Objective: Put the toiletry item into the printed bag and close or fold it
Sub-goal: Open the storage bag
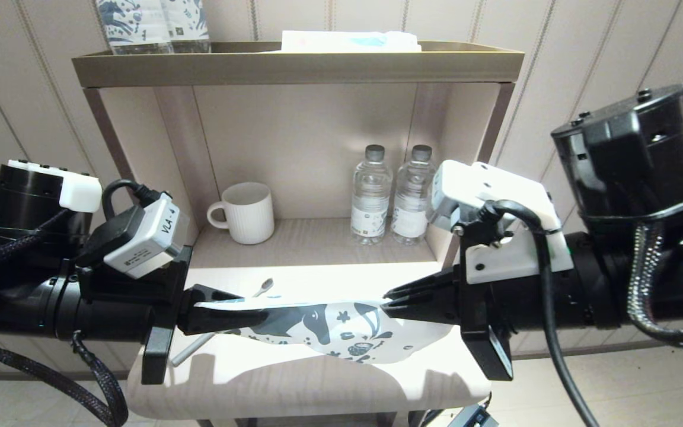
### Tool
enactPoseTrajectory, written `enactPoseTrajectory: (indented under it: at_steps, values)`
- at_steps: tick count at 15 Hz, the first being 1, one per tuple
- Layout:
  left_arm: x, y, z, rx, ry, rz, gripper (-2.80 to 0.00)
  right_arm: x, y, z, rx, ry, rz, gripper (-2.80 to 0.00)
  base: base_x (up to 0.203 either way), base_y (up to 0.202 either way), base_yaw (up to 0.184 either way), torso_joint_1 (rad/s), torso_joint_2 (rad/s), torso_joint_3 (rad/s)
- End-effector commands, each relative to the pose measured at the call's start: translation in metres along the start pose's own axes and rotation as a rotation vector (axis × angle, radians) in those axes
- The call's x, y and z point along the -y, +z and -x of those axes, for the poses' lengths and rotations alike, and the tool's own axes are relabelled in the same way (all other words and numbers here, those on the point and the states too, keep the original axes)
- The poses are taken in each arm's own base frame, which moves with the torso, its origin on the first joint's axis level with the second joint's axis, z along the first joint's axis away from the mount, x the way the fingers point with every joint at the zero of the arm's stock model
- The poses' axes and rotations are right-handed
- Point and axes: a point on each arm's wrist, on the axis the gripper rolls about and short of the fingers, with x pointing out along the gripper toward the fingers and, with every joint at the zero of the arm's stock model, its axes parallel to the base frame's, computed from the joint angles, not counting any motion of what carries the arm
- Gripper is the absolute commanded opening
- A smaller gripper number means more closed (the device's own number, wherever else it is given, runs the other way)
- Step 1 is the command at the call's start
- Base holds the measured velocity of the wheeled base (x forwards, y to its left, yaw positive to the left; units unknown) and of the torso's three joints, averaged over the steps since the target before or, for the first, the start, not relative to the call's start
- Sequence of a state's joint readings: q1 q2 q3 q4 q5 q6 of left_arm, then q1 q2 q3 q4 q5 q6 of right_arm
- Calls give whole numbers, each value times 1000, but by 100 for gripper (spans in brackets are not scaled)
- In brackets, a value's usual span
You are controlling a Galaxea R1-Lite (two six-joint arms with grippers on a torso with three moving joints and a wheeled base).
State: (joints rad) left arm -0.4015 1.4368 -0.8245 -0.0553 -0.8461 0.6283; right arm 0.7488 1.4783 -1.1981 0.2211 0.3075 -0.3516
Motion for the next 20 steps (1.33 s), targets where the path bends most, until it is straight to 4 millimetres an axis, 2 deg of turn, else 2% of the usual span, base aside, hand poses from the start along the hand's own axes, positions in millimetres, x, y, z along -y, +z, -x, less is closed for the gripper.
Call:
enactPoseTrajectory:
  at_steps: [1,11,20]
  values:
    - [0,0,0,5,-5,-5,-280,-3,-9,16,1,-13,-8,-280,0,0,0,0,0,0]
    - [0,0,0,4,-6,-4,-280,-4,-35,29,-13,-42,-46,-280,0,0,0,0,0,0]
    - [2,3,-6,9,-31,-14,-280,-3,-37,24,-8,-40,-41,-280,0,0,0,0,0,0]
